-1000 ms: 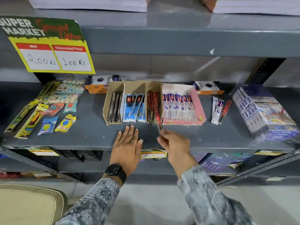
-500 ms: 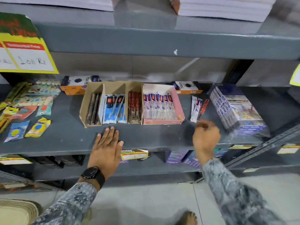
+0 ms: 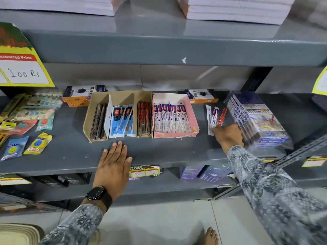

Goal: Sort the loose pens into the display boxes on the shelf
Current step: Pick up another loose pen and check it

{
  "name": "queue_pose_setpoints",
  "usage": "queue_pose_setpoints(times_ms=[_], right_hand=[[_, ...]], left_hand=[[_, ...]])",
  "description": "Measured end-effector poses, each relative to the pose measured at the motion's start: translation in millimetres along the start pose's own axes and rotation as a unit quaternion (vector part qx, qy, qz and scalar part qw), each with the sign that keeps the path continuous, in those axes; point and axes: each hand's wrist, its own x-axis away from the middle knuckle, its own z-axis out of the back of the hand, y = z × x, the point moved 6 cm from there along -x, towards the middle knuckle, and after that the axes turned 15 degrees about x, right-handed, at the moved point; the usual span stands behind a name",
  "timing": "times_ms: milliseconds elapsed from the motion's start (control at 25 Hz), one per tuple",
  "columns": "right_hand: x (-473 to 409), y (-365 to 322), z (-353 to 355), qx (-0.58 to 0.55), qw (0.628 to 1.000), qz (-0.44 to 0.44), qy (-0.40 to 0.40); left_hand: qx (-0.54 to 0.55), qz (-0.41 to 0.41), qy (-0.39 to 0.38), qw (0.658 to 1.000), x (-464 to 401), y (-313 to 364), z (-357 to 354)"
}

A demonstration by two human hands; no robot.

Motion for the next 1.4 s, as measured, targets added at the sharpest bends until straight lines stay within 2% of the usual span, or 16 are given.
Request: queue_pose_setpoints(times_ms=[160, 360, 440, 560, 720, 800, 880, 960, 1000, 1040, 1080, 1120, 1160, 1200, 1280, 1400], right_hand=[[1.9, 5.9, 2.2, -0.009, 0.999, 0.010, 0.042], [-5.4, 1.8, 2.2, 0.040, 0.999, 0.009, 0.016], [-3.1, -3.4, 0.9, 0.086, 0.996, 0.033, 0.016], [8.2, -1.4, -1.8, 0.132, 0.986, 0.079, 0.057], [17.0, 11.9, 1.8, 0.112, 0.972, 0.174, 0.114], [20.1, 15.4, 11.0, 0.025, 0.976, 0.188, 0.105], [35.5, 11.7, 19.8, -0.162, 0.967, 0.182, 0.073], [63.7, 1.3, 22.1, -0.380, 0.905, 0.189, -0.022], [80.8, -7.1, 20.2, -0.428, 0.874, 0.216, -0.081], [99.5, -16.8, 16.2, -0.427, 0.853, 0.262, -0.144], [118.4, -25.9, 10.8, -0.395, 0.841, 0.310, -0.203], [134.1, -33.3, 5.0, -0.346, 0.836, 0.349, -0.242], [145.3, -38.7, -0.8, -0.295, 0.840, 0.375, -0.259], [152.0, -43.1, -5.7, -0.258, 0.847, 0.384, -0.261], [158.8, -48.5, -10.1, -0.231, 0.864, 0.371, -0.251], [159.0, -48.4, -10.9, -0.241, 0.876, 0.344, -0.236]], left_hand=[[0.003, 0.001, -0.002, 1.000, 0.0, 0.5, 1.1], [0.008, 0.002, -0.002, 1.000, 0.4, -1.6, 0.3], [0.008, 0.003, -0.008, 1.000, 0.4, -2.7, 0.5], [0.010, 0.004, -0.017, 1.000, -0.7, -1.2, 1.2], [0.003, 0.008, -0.034, 0.999, -1.5, -0.7, 1.8], [0.005, 0.017, -0.045, 0.999, -2.2, -0.2, 1.5], [0.029, 0.025, -0.053, 0.998, -3.6, 1.1, 3.2], [0.084, 0.044, -0.055, 0.994, -5.9, 3.3, 11.5], [0.145, 0.072, -0.041, 0.986, -7.1, 3.7, 20.1], [0.247, 0.117, -0.021, 0.962, -7.2, 3.1, 29.9], [0.382, 0.166, -0.010, 0.909, -7.0, 3.4, 36.6], [0.512, 0.203, -0.021, 0.834, -6.0, 8.0, 39.6], [0.596, 0.228, -0.048, 0.768, -4.6, 15.0, 40.6], [0.629, 0.237, -0.073, 0.737, -4.0, 21.2, 41.0], [0.652, 0.227, -0.089, 0.718, 0.5, 30.6, 40.8], [0.664, 0.224, -0.068, 0.711, 4.5, 29.0, 37.1]])
